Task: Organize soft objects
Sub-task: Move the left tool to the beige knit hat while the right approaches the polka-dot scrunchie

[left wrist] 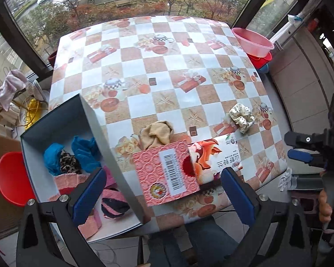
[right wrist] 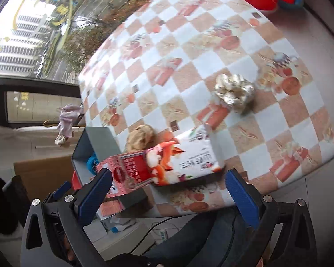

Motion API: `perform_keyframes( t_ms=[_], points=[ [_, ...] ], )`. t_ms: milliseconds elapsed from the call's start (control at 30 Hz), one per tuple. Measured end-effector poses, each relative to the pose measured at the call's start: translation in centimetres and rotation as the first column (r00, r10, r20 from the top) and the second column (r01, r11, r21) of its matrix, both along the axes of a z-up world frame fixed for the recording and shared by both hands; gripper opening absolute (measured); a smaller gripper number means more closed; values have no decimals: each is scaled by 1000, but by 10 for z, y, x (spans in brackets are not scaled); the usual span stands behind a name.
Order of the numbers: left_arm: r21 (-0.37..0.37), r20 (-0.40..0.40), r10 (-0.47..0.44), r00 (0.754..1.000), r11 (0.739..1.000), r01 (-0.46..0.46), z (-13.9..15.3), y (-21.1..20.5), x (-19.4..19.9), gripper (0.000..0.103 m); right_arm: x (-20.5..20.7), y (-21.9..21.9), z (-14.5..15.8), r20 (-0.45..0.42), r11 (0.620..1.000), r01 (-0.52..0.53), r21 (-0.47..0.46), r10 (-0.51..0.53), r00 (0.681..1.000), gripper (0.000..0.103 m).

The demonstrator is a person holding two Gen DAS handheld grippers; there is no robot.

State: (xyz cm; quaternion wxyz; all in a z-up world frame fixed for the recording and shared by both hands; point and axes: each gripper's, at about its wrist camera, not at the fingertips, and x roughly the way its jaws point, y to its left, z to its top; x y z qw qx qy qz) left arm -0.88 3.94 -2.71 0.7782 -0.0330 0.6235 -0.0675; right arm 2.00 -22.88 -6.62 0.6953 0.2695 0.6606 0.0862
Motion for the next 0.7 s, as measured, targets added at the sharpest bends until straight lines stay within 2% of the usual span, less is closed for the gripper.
perform_keyframes(
  t_ms=[167,333,500,700],
  points=[
    [11,-56,-34,998,999,35,-14,-32,33,103,-12,-49,-49,-119,994,103,-22,-105,987,102],
    [76,-150,-27,988,996,39,-43,-39,78,103,-12,-70,-84,-186,992,128,-19,-129,974,102],
    [113,-306,25,952,994,10,-91,-36,111,103,9,-72,-102,-185,995,86,-44,-93,978,102],
    [163,-423,65,904,987,5,-138,-38,124,103,51,-53,-114,-132,991,-39,-131,21,991,102]
  ],
)
